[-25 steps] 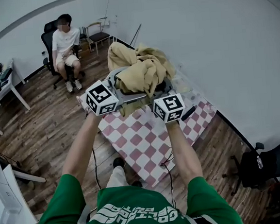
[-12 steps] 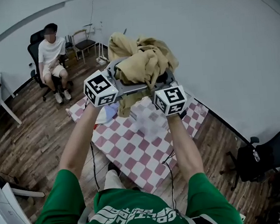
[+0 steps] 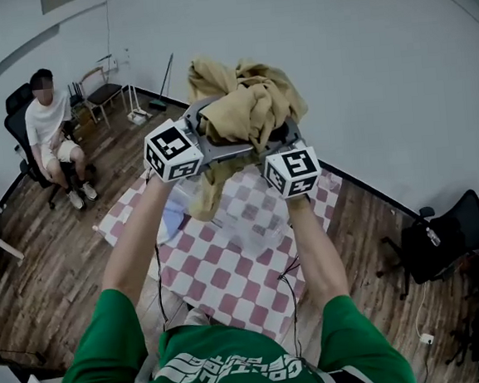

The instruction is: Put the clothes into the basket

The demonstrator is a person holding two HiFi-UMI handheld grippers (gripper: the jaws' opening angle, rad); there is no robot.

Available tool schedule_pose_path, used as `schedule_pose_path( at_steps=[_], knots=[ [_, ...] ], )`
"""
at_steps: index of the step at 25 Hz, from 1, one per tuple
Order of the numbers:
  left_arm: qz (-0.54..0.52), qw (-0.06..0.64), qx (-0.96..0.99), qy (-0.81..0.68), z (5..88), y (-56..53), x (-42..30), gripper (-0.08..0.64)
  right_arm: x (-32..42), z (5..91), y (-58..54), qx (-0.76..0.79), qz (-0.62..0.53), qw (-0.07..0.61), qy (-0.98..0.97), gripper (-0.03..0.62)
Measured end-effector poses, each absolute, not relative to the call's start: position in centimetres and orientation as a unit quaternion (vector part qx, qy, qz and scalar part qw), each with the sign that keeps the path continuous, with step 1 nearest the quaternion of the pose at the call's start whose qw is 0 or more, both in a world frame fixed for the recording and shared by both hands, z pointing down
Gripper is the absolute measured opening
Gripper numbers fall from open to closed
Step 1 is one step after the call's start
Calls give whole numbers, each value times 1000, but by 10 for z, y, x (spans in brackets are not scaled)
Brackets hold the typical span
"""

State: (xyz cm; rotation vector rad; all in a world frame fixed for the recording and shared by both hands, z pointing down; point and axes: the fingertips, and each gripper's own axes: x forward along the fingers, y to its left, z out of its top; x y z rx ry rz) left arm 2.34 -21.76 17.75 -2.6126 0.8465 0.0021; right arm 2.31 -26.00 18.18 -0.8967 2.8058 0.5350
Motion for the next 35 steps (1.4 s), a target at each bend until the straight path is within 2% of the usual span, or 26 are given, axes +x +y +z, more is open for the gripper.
schedule_pose_path(
  at_steps=[17,35],
  knots=[
    [14,133,-969,210,247,-327,0,463,8,256,-368,-388,139,15,911,129],
    [-11,-28,-987,155,413,-371,-18,463,-7,433,-406,-428,11,-92,899,129]
  ],
)
